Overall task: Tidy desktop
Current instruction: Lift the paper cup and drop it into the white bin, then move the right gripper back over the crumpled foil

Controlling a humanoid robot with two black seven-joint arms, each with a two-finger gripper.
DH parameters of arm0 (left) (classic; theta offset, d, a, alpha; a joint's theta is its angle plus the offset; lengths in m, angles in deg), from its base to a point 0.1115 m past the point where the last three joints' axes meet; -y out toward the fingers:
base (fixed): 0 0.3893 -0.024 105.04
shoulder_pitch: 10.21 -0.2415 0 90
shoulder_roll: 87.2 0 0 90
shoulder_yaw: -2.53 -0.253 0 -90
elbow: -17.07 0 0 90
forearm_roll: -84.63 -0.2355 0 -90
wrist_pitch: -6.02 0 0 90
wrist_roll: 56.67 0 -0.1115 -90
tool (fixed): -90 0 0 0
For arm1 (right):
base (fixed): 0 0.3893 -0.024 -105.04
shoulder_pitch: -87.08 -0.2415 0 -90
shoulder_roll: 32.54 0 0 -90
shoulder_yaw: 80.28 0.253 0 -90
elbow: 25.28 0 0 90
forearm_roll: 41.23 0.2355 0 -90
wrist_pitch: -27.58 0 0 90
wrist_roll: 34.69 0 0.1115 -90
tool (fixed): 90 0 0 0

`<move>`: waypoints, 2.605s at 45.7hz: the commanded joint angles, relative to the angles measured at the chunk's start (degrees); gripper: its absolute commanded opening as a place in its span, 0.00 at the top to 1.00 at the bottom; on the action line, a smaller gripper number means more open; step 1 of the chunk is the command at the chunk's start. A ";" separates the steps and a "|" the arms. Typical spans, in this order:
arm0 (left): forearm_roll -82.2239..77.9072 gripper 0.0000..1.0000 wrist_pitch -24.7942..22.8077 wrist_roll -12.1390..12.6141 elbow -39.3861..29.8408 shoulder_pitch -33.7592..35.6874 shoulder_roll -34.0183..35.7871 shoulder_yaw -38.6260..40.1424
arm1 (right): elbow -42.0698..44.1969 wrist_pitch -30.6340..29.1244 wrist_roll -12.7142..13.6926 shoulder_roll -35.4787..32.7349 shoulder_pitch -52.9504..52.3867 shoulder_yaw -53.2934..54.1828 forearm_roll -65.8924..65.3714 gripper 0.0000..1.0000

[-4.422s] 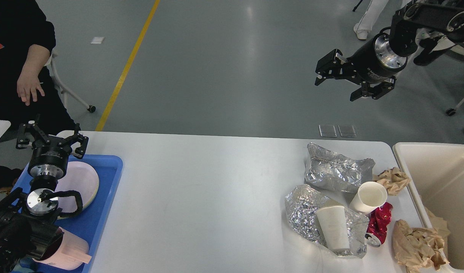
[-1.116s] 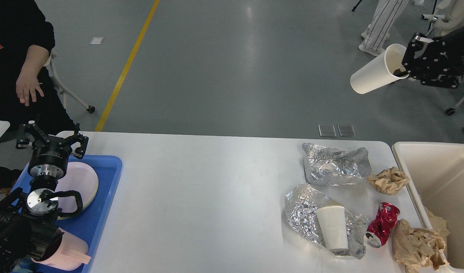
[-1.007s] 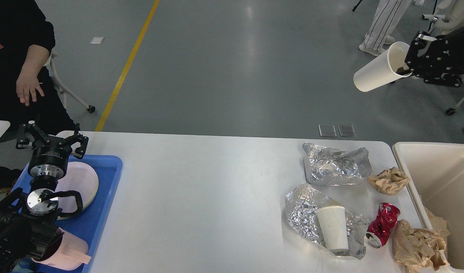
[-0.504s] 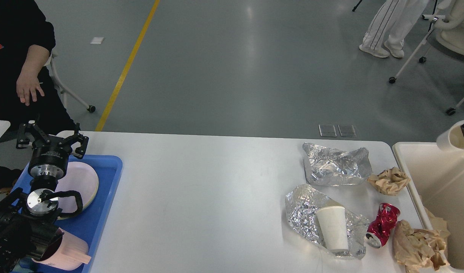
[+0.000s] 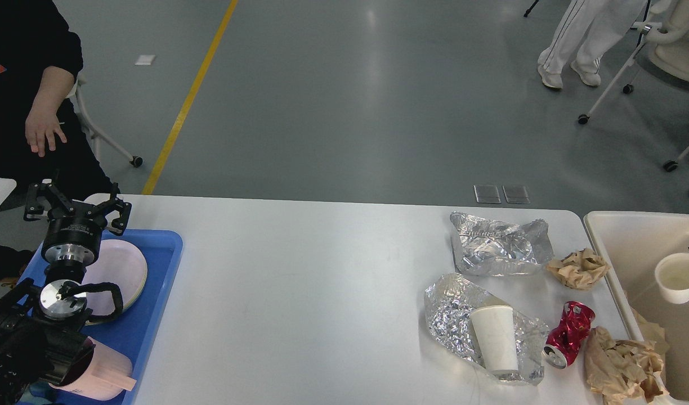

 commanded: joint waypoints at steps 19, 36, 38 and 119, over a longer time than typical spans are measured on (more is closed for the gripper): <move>0.00 0.04 -0.01 0.00 0.00 -0.02 0.00 0.00 | -13.14 -6.18 0.00 1.58 -20.91 -0.32 -0.34 0.00; 0.00 0.04 0.07 0.00 0.00 -0.02 0.00 0.00 | -24.40 -27.36 0.09 4.91 -49.49 -9.11 -0.43 0.00; 0.00 0.04 -0.01 0.00 0.00 -0.02 0.00 0.00 | -24.48 -30.69 0.09 6.05 -51.42 -9.20 -0.43 0.00; 0.00 0.04 -0.01 0.00 0.00 -0.02 0.00 0.00 | -26.51 -9.97 0.18 20.21 -30.69 -17.64 15.30 0.00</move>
